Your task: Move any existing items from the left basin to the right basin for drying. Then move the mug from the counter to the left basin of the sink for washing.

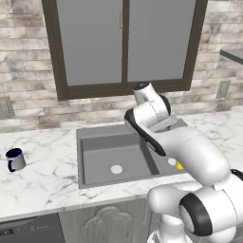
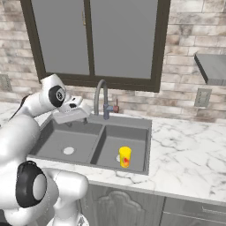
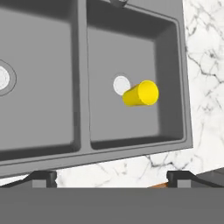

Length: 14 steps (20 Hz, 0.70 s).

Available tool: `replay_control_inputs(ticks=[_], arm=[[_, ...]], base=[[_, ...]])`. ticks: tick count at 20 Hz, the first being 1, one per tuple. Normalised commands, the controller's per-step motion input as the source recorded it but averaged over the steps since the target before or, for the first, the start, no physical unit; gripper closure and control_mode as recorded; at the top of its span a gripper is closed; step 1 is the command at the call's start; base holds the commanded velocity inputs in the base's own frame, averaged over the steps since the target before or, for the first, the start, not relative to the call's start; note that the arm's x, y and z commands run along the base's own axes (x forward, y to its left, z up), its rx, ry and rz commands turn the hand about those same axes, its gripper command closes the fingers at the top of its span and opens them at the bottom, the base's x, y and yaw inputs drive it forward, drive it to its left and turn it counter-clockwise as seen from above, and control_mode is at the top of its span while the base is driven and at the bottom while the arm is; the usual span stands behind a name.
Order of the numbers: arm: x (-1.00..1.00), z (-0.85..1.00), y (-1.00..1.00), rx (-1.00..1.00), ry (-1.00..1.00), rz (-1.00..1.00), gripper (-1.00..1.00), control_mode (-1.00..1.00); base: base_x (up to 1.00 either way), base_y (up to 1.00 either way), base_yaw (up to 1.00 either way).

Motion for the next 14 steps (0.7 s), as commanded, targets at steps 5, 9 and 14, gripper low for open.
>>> replay_control_inputs(ticks=[5,9,14], arm=[[0.00,0.09,0.58,-0.10,0.05,0.00,-1.00,-1.00],[0.00,0.07,0.57,-0.10,0.03,0.00,-1.00,-1.00],[-0.14,0.09,0.55,-0.10,-0.01,0.00,-1.00,-1.00]], base=[[0.00,0.00,0.00],[0.00,0.00,0.00],[0.00,0.00,0.00]])
